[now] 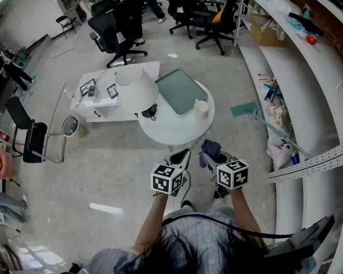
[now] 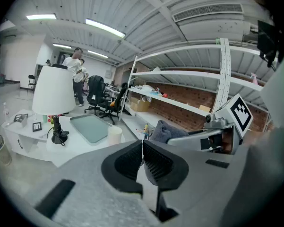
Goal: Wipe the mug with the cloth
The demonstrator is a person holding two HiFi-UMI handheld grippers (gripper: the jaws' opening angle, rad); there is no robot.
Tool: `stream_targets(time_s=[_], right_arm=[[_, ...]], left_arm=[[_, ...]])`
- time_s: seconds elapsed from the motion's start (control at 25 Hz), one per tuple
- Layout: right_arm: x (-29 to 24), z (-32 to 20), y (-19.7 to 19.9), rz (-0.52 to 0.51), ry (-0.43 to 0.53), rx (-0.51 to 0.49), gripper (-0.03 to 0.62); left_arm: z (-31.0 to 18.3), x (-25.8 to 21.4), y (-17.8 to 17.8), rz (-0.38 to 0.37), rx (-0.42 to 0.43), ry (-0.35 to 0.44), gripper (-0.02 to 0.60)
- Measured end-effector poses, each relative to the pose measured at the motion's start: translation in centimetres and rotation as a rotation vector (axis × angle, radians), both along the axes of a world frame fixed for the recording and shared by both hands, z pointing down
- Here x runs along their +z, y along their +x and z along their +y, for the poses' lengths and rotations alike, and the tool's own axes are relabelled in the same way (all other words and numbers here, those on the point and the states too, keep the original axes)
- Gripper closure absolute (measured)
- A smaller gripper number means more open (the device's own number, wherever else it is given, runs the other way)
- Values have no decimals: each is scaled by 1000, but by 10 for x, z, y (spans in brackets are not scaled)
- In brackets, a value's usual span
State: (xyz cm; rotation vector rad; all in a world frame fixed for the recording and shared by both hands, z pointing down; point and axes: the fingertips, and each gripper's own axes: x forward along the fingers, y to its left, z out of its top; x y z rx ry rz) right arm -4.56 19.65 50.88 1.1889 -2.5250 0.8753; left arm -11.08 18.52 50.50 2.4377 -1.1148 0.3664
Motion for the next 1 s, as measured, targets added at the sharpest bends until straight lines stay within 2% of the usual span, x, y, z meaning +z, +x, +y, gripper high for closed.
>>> stream_targets(time_s=[0.52,1.0], right_arm=[[1,-8,23,-38,0,-21,514],[1,-21,61,-59,-14,-88,514]], left_arm=[[-5,7,26,-19,-20,-24,563],[-13,10,59,-17,-93,-51,563]])
